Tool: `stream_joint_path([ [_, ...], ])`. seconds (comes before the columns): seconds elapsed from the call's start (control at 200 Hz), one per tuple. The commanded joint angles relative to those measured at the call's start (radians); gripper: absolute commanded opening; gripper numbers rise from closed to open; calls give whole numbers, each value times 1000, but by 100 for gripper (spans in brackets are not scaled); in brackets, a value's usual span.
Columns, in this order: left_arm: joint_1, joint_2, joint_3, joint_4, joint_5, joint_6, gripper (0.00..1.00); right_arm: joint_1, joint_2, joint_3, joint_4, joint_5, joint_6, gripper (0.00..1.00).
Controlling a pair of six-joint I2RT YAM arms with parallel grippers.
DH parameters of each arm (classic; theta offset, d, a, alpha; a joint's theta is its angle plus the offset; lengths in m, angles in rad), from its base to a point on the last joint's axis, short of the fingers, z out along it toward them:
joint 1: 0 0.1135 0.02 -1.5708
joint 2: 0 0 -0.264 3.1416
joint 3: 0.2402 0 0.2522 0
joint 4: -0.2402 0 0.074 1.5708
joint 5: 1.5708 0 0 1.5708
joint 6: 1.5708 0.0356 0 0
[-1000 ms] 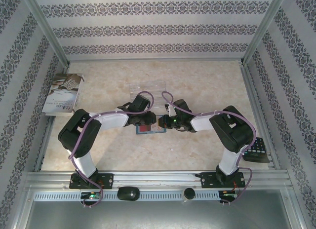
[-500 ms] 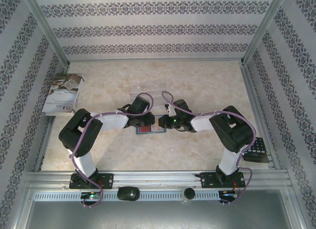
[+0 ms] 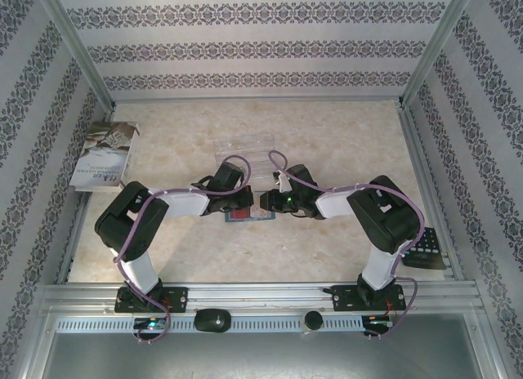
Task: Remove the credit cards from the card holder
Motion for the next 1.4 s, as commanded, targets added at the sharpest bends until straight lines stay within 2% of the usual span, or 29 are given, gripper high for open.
stream_joint_path([
  [0.0, 6, -26, -49, -1, 16, -7, 0, -17, 20, -51, -78, 128, 4, 27],
  [0.54, 67, -103, -158, 216, 181, -85, 0, -40, 19, -61, -90, 141, 24, 29],
  [0.889, 106, -163, -194, 168, 195, -68, 0, -47, -24, -49, -116, 129, 27, 30],
  [1.074, 141, -206, -242, 203, 213, -72, 0, -47, -79, -32, -133, 118, 20, 32],
  [1.394, 176, -239, -334, 413, 276, -97, 0, -25, -182, -11, -92, 41, -48, 36],
])
